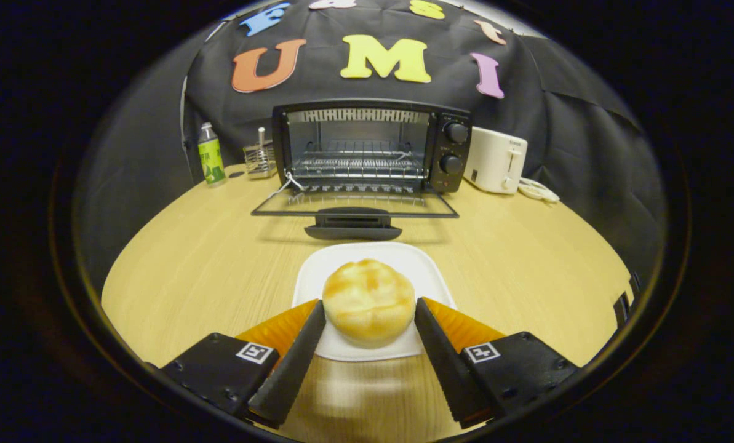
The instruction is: Open the toaster oven, put the food inside, and close the toaster oven door.
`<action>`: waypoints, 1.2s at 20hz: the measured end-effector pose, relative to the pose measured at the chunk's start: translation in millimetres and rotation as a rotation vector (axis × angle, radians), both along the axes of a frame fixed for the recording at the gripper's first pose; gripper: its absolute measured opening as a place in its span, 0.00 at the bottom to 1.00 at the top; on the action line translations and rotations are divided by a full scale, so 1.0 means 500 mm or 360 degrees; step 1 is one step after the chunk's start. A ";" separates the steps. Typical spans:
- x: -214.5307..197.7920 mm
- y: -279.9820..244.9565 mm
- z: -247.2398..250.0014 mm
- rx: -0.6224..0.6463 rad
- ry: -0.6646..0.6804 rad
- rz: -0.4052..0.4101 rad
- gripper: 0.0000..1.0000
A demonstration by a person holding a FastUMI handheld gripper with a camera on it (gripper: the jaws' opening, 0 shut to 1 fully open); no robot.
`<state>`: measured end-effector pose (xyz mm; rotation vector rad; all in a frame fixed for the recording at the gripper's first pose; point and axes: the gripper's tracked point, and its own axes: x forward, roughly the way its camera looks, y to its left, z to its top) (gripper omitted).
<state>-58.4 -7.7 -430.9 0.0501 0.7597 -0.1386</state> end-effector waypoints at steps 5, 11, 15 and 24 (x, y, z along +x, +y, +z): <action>0.007 0.019 0.044 0.0069 -0.0170 0.0036 0.87; 0.030 0.049 0.132 0.0272 -0.0361 0.0057 0.81; 0.067 0.081 0.209 0.0633 -0.0601 0.0036 0.80; 0.170 0.096 0.256 0.1005 -0.0697 -0.0033 0.80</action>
